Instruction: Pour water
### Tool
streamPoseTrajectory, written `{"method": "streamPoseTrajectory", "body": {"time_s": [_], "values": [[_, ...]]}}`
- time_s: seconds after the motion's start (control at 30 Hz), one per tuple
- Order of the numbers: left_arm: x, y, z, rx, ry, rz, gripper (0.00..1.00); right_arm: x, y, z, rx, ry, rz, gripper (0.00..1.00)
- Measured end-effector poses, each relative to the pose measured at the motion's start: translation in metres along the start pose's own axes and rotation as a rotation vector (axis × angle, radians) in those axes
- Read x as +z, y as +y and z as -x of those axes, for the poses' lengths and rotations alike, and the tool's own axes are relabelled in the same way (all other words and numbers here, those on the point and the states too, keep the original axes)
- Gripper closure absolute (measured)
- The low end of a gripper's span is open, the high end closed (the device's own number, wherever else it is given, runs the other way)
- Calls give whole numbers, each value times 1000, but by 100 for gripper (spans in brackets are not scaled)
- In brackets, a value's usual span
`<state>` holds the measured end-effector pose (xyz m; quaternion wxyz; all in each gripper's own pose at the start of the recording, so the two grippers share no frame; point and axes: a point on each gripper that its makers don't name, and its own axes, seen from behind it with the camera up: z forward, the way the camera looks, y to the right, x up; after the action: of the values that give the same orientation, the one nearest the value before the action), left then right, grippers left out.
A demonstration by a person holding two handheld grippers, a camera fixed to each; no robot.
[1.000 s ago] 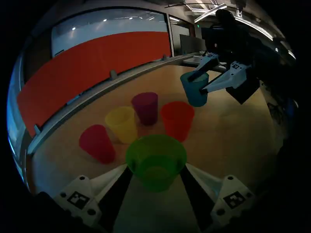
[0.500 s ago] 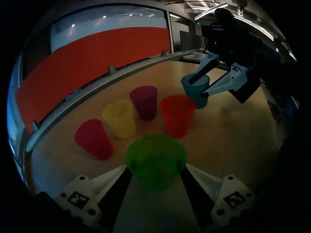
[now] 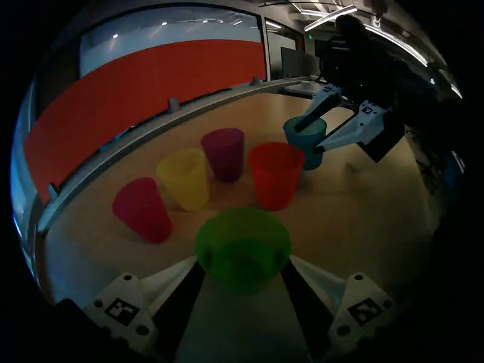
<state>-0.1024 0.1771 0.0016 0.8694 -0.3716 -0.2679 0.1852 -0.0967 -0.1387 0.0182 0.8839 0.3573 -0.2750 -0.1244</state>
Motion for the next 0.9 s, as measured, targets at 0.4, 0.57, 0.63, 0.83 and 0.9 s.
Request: {"method": "streamPoseTrajectory", "body": {"time_s": [0.4,0.57,0.63,0.83,0.9], "values": [[-3,0,5,-4,-12,2,18,1,1,10,1,-20,9,10],[-3,-1,6,-8,-15,3,18,0,0,13,2,-24,8,10],[-4,-2,6,-11,-16,4,18,1,0,15,2,-27,10,10],[-4,-3,7,-19,-20,8,18,0,-1,20,2,-30,13,10],[-4,-3,7,-21,-21,9,18,0,-1,21,2,-31,14,10]]}}
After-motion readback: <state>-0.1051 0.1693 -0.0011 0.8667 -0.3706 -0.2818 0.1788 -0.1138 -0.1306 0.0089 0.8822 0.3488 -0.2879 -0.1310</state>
